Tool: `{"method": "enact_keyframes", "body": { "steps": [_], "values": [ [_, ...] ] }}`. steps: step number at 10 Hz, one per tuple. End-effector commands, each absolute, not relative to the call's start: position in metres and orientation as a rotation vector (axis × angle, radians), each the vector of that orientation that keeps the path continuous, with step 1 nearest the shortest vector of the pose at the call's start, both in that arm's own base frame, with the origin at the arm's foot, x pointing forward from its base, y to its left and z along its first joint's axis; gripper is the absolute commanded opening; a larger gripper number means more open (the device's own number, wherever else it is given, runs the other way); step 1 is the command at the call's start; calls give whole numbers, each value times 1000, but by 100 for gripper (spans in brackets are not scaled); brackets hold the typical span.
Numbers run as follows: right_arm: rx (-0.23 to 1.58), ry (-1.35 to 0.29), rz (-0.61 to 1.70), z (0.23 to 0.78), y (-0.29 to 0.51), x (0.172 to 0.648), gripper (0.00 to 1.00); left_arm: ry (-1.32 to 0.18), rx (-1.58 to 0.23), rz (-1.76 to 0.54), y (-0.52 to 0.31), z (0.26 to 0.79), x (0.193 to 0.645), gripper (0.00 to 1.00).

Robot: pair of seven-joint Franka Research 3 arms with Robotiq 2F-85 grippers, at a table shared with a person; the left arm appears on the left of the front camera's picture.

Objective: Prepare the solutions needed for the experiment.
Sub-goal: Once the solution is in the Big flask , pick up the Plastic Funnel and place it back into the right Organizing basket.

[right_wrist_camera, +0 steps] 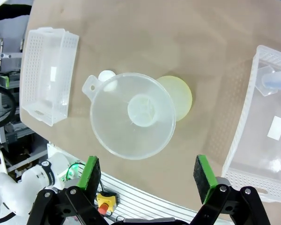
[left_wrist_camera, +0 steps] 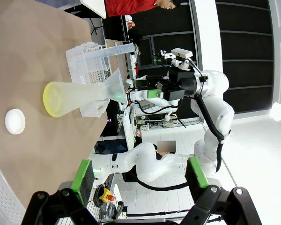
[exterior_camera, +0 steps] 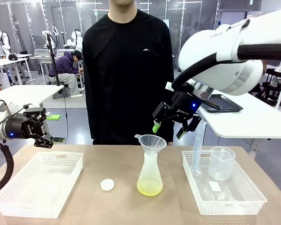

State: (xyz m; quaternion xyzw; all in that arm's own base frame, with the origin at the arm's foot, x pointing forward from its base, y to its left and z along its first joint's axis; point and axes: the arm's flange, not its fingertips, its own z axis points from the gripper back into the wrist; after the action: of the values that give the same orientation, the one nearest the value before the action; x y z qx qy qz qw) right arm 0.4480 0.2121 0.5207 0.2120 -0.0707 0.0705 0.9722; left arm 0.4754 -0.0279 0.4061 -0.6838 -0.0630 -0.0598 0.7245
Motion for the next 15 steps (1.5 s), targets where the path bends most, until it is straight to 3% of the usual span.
{"method": "enact_keyframes", "body": {
  "steps": [1,9,10,11,12,13,14,15],
  "values": [
    [404,-133,101,510,222,453,100,-150,-1511,-127,-28,408,476,100],
    [416,-35,60,457,237,467,100,-150,-1511,-127,-28,408,476,100],
    [443,-43,60,455,236,468,86,-150,-1511,-127,-28,408,476,100],
    [454,-43,27,455,235,470,82,-150,-1511,-127,-28,408,476,100],
    [465,-40,20,455,234,471,67,-150,-1511,-127,-28,408,476,100],
    [462,-29,16,456,232,471,63,-150,-1511,-127,-28,408,476,100],
    [460,-29,16,457,231,471,48,-150,-1511,-127,-28,408,476,100],
    [456,-30,12,458,229,471,44,-150,-1511,-127,-28,408,476,100]
  ]
}}
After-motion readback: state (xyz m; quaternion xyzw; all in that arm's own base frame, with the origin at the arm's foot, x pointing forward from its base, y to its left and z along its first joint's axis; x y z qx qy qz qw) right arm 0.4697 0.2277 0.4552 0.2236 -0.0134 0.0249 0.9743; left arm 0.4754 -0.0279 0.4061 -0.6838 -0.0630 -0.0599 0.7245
